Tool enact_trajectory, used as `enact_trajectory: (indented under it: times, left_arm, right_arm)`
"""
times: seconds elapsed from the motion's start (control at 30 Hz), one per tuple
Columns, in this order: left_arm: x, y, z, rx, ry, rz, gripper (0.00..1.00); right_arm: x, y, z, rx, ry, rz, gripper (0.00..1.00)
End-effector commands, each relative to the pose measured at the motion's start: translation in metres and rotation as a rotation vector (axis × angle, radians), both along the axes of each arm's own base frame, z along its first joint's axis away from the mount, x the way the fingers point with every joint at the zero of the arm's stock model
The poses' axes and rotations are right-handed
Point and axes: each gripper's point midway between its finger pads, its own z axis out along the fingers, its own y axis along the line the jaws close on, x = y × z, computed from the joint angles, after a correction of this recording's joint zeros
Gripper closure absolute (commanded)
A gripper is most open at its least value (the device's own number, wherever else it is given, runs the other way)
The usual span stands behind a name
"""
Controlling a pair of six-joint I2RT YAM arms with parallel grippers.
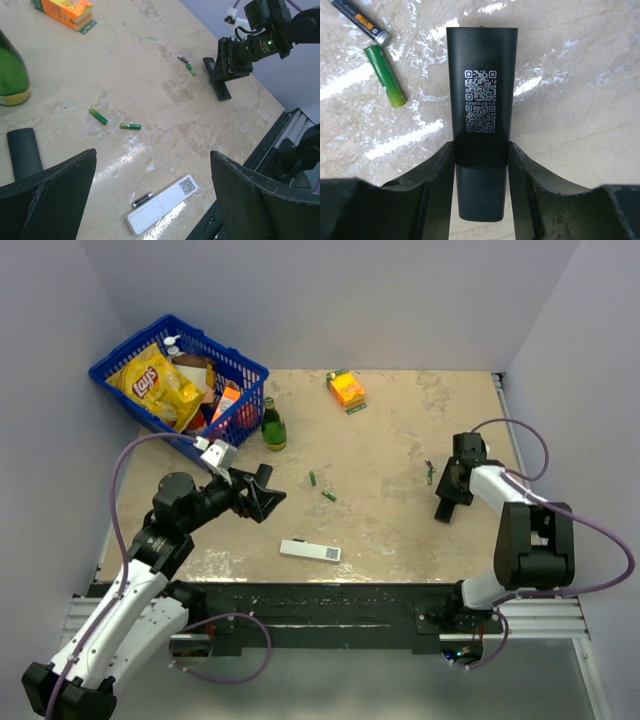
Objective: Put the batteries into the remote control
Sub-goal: Pick up the remote control from the center of the board.
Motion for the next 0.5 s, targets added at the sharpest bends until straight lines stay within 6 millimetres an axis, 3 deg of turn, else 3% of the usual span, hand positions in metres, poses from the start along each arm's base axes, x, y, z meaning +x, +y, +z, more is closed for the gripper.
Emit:
enact_trajectory:
  times: [0.0,0.13,0.17,0.23,0.27,0.33,0.37,0.43,0.47]
  left_arm:
    - [-0.01,-0.028,0.006,-0.144,0.049,-0.145,0.0]
    - [-0.009,-0.043,0.004,-0.237,0.115,-0.197,0.0]
    - [-0.007,-0.045,-0.005,-0.243,0.147,-0.2,0.0]
    - [-0.004,-0.05,-0.001,-0.285,0.152,-0.212,0.01]
    - [-0.001,-0.052,-0.01,-0.289,0.186,-0.208,0.01]
    - [0.005,-0.057,-0.006,-0.323,0.184,-0.21,0.01]
    - [0.008,-0.061,-0.013,-0.327,0.21,-0.21,0.01]
    - [0.014,-0.067,-0.009,-0.353,0.189,-0.215,0.01]
    - [0.016,-0.075,-0.017,-0.347,0.221,-0.224,0.01]
  right_arm:
    - [0.001,-0.004,0.026,-0.014,-0.096,-0.019,0.88]
    - [0.004,0.017,0.049,0.051,-0.197,0.066,0.91]
    - [0.004,0.018,0.052,0.057,-0.21,0.07,0.91]
    - [0.005,0.044,0.06,0.071,-0.235,0.153,0.93]
    - [0.006,0.054,0.069,0.077,-0.264,0.184,0.93]
    - [0.006,0.088,0.08,0.101,-0.3,0.282,0.93]
    - [0.004,0.111,0.087,0.124,-0.322,0.348,0.93]
    - [0.003,0.139,0.096,0.171,-0.357,0.433,0.93]
    - [0.001,0.157,0.102,0.193,-0.383,0.486,0.93]
